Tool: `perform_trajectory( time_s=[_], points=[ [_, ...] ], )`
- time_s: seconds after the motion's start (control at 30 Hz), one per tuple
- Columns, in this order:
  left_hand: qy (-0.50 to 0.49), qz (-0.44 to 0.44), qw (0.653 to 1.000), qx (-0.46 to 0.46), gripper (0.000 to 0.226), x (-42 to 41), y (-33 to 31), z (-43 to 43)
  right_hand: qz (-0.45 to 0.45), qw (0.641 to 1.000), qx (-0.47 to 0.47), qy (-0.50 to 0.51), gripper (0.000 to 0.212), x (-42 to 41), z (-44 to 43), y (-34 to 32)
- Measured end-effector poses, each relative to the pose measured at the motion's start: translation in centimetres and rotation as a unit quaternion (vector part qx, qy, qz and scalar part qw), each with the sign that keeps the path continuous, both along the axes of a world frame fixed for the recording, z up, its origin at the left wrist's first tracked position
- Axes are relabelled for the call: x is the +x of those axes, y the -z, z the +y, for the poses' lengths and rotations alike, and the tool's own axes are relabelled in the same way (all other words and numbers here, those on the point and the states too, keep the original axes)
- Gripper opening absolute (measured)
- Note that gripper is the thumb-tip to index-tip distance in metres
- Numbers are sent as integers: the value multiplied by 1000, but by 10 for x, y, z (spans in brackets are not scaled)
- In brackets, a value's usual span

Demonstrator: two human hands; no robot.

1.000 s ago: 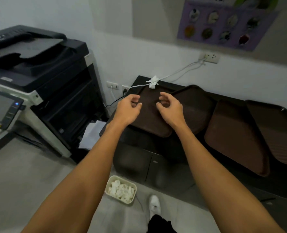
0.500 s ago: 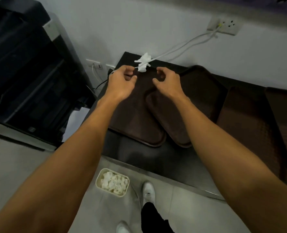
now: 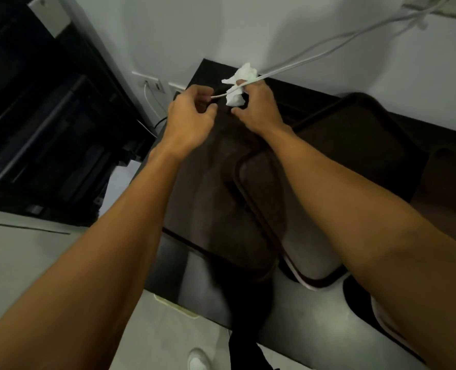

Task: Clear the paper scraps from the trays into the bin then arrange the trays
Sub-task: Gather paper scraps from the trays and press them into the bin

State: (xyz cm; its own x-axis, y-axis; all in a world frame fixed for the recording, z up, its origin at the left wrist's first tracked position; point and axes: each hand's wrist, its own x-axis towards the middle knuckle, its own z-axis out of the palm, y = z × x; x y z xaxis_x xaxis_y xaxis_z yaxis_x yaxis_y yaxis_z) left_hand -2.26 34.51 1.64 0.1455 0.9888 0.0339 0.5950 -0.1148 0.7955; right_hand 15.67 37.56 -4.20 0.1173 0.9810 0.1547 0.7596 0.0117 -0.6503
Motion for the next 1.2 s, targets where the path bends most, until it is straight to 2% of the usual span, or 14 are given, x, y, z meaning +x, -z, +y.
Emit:
perform_trajectory(
  time_s=[0.33,0.5,0.7,0.9,1.03,1.2],
  points=[
    [-2,-21,1000,-15,30,5,12,16,22,999,12,32,19,2,15,11],
    [-3,-23,1000,3,25,11,15,18,19,997,-6,72,19,15,5,6],
    [33,-25,999,-10,19,31,25,7,-2,997,21,80,19,44,-27,-5],
    [82,17,996,-37,42,67,42,21,3,992,59,107,15,72,-45,-6],
    [107,92,990,10,53,84,53,52,6,991,67,112,18,88,-49,-3],
    [136,129,981,55,56,101,69,100,17,990,83,115,16,104,-51,3]
  ],
)
